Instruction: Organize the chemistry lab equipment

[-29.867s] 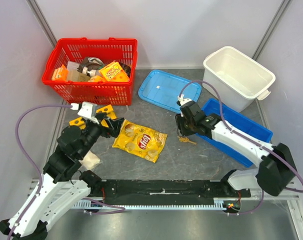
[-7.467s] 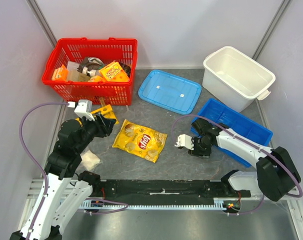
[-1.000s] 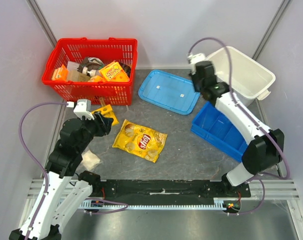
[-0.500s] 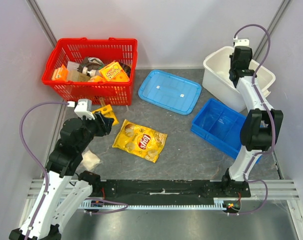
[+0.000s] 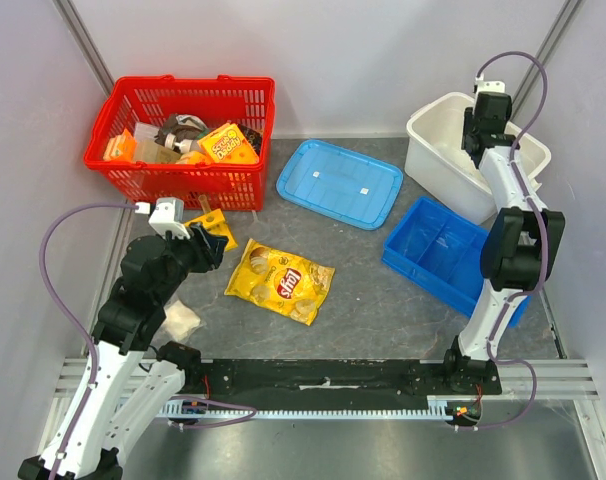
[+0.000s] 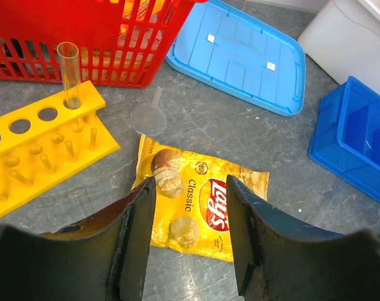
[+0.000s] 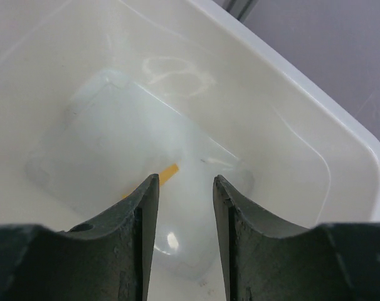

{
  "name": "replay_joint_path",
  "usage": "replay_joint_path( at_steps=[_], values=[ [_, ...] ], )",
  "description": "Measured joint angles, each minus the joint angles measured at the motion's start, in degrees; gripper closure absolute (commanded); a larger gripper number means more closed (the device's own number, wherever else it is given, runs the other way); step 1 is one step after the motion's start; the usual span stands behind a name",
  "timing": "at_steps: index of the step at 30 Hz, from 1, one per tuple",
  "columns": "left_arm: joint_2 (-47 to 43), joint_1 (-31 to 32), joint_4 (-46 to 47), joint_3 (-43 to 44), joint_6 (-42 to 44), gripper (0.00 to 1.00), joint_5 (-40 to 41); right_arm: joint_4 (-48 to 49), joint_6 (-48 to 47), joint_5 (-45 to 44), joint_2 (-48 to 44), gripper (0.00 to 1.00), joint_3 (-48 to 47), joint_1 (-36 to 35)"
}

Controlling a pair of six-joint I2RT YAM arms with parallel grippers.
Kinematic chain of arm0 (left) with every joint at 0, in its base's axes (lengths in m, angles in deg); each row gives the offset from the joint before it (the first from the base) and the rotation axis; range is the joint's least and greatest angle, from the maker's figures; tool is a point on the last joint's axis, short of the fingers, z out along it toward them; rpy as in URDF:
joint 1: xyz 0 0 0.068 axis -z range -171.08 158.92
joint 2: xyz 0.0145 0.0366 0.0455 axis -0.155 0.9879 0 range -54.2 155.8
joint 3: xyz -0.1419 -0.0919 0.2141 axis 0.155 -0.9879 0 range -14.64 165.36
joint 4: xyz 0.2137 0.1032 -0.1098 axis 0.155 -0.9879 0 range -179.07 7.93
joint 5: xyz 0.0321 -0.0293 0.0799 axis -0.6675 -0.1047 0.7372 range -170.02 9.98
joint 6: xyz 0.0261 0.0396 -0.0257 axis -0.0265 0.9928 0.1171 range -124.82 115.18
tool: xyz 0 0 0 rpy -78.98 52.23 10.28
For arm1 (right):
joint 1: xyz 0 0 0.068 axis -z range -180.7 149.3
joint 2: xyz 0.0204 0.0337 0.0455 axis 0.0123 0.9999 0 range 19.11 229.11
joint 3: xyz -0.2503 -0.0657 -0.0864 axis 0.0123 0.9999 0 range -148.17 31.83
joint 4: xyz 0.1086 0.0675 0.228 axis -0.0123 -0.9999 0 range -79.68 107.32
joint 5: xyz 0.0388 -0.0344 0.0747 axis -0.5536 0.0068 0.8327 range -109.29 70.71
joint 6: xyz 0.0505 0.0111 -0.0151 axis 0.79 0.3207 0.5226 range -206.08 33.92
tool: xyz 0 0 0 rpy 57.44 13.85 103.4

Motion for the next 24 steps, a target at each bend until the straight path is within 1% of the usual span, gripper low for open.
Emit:
replay_joint_path(
  at_steps=[7, 10, 11, 15, 18, 21, 24],
  values=[
    [-0.5, 0.0, 0.0, 0.0, 0.0, 0.45, 0.0, -2.0, 6.0, 4.9, -3.3, 0.52, -0.4, -0.7],
    [-1.1, 0.0, 0.0, 0.0, 0.0, 0.45, 0.0, 0.2, 9.8, 8.1, -8.9, 0.52, 6.0, -2.0],
    [-1.3, 0.0, 0.0, 0.0, 0.0, 0.45, 0.0, 1.9, 11.2, 9.2, -12.1, 0.52, 10.1, -3.1],
    [-1.7, 0.0, 0.0, 0.0, 0.0, 0.45, 0.0, 8.1, 14.7, 11.2, -20.4, 0.51, 20.9, -9.6],
    [-1.9, 0.0, 0.1, 0.0, 0.0, 0.45, 0.0, 16.5, 16.4, 13.0, -25.4, 0.50, 29.2, -17.2],
    [-1.9, 0.0, 0.2, 0.0, 0.0, 0.45, -0.1, 24.2, 17.5, 14.0, -28.0, 0.45, 36.0, -23.4],
    [-1.9, 0.0, 0.3, 0.0, 0.0, 0.45, -0.2, 32.6, 18.1, 13.9, -28.3, 0.42, 41.8, -29.3]
  ],
)
